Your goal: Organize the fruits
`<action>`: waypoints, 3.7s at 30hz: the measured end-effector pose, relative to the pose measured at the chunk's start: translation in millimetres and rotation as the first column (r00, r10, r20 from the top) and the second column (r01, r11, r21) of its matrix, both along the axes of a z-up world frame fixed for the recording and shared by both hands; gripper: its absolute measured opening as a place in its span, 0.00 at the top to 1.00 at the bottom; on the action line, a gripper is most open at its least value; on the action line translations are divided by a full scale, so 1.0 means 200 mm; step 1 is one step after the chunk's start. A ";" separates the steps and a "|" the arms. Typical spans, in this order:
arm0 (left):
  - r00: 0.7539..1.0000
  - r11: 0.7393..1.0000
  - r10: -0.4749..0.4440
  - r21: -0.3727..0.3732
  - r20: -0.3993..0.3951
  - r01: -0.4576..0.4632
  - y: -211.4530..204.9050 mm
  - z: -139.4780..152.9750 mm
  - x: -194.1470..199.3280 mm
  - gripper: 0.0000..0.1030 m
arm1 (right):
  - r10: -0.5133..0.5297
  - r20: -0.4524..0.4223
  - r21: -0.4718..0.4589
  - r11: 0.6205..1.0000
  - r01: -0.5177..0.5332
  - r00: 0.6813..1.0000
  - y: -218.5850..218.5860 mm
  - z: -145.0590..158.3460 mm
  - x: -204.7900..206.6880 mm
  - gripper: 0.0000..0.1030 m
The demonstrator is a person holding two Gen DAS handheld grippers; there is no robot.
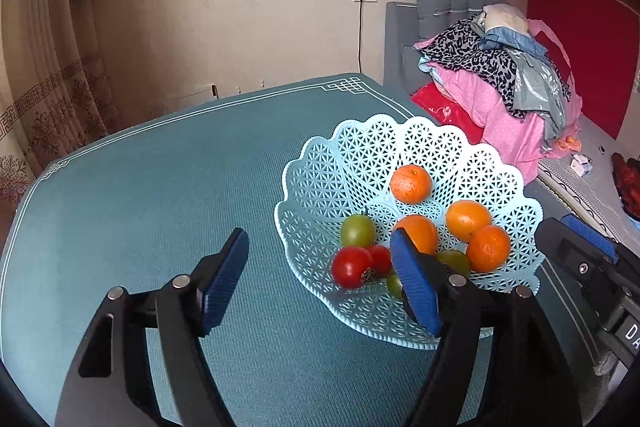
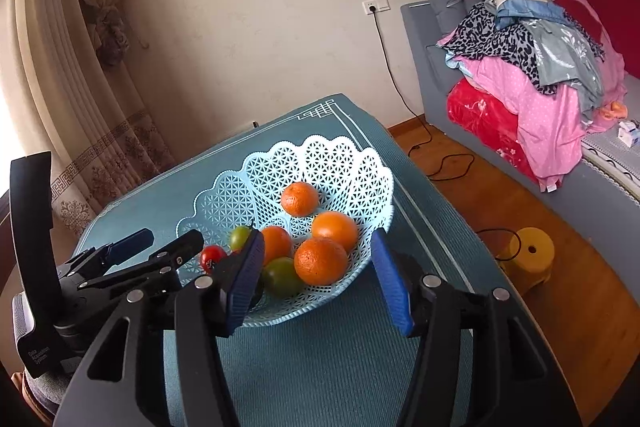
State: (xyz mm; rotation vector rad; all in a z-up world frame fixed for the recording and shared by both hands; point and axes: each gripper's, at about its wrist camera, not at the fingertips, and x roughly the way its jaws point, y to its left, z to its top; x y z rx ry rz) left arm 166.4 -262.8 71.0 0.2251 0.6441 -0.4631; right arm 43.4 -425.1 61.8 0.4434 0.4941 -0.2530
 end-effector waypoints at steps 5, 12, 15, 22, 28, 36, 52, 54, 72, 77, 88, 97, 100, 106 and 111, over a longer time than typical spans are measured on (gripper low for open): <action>0.999 1.000 0.022 0.007 0.028 -0.023 0.03 0.03 -0.02 0.25 | 0.001 -0.003 -0.004 1.000 -0.001 1.000 0.01 0.01 -0.01 0.46; 0.998 1.000 0.025 0.005 0.063 -0.025 0.07 0.07 -0.08 0.24 | 0.005 -0.008 -0.011 1.000 -0.005 1.000 0.04 0.01 -0.04 0.46; 0.997 1.000 0.025 0.007 0.075 -0.025 0.08 0.09 -0.10 0.22 | 0.003 -0.007 -0.014 1.000 -0.004 1.000 0.04 0.02 -0.05 0.46; 0.995 1.000 0.025 0.006 0.100 -0.026 0.12 0.12 -0.16 0.17 | 0.001 0.001 -0.022 1.000 -0.001 1.000 0.06 0.04 -0.09 0.32; 0.991 0.999 0.026 0.020 0.129 -0.029 0.14 0.13 -0.21 0.04 | -0.010 -0.006 -0.030 1.000 0.010 1.000 0.07 0.04 -0.11 0.18; 0.983 0.995 0.080 0.042 0.165 -0.088 0.19 0.13 -0.27 0.03 | -0.028 -0.060 -0.106 0.994 0.022 0.998 0.10 0.02 -0.13 0.12; 0.971 0.990 0.114 0.052 0.212 -0.128 0.27 0.12 -0.33 0.03 | -0.057 -0.091 -0.279 0.960 0.029 0.994 0.24 0.06 -0.17 0.05; 0.971 0.991 0.108 0.053 0.211 -0.121 0.27 0.11 -0.33 0.03 | -0.060 -0.089 -0.283 0.959 0.033 0.994 0.25 0.06 -0.17 0.05; 0.975 0.989 0.120 0.063 0.186 -0.134 0.27 0.08 -0.30 0.03 | -0.075 -0.106 -0.280 0.959 0.042 0.991 0.25 0.05 -0.14 0.05; 0.976 0.989 0.119 0.066 0.185 -0.133 0.27 0.07 -0.30 0.03 | -0.069 -0.112 -0.280 0.959 0.035 0.991 0.26 0.05 -0.13 0.05; 0.975 0.989 0.116 0.068 0.189 -0.131 0.26 0.07 -0.30 0.03 | -0.082 -0.137 -0.286 0.957 0.039 0.987 0.26 0.03 -0.11 0.05; 0.976 0.989 0.114 0.076 0.188 -0.130 0.25 0.07 -0.31 0.03 | -0.082 -0.153 -0.284 0.958 0.035 0.985 0.25 0.02 -0.10 0.05; 0.975 0.988 0.112 0.082 0.190 -0.129 0.24 0.07 -0.31 0.03 | -0.077 -0.156 -0.283 0.959 0.030 0.985 0.25 0.02 -0.10 0.05; 0.977 0.987 0.113 0.092 0.182 -0.131 0.23 0.06 -0.30 0.03 | -0.067 -0.162 -0.279 0.960 0.020 0.984 0.26 0.01 -0.10 0.05; 0.978 0.988 0.108 0.087 0.176 -0.125 0.23 0.07 -0.30 0.03 | -0.065 -0.164 -0.272 0.962 0.019 0.984 0.26 0.01 -0.10 0.05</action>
